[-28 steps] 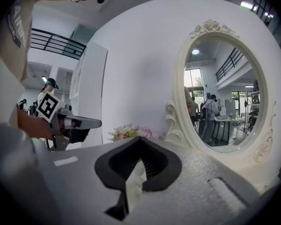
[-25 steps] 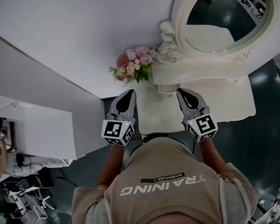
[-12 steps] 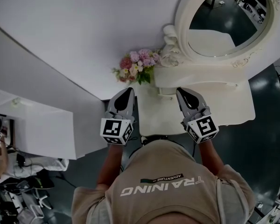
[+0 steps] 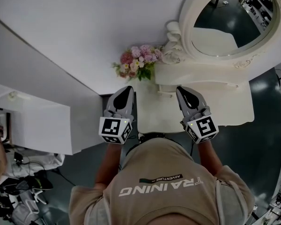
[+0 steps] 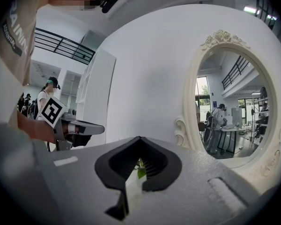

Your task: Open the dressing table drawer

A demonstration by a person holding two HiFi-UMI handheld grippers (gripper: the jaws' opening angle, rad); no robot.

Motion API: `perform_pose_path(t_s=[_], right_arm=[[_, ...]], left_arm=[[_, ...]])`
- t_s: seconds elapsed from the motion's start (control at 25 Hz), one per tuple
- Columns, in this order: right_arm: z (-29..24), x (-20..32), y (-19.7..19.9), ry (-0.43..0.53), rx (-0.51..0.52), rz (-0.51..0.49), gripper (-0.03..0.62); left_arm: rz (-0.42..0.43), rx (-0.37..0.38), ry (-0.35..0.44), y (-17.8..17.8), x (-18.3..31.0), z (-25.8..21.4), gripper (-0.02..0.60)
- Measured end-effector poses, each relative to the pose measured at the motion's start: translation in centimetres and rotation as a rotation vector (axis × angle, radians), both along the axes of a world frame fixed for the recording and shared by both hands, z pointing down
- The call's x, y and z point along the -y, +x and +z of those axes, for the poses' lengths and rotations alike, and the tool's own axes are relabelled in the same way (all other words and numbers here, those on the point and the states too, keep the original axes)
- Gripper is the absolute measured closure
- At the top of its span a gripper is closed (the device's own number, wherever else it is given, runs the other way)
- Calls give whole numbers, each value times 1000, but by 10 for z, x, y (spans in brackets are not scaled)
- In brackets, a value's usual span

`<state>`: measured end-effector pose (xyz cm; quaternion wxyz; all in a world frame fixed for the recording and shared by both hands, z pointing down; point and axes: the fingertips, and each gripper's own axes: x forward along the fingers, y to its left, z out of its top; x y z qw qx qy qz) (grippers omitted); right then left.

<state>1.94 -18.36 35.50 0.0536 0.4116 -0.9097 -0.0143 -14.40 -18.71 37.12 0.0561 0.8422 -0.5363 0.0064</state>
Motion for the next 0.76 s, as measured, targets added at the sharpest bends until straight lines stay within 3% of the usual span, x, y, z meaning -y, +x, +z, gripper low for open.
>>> perform_pose_path(t_s=[0.76], right_arm=[[8,0,11,-26,-12,6,592]], left_arm=[[38,-21,-7,16,0,6,563]])
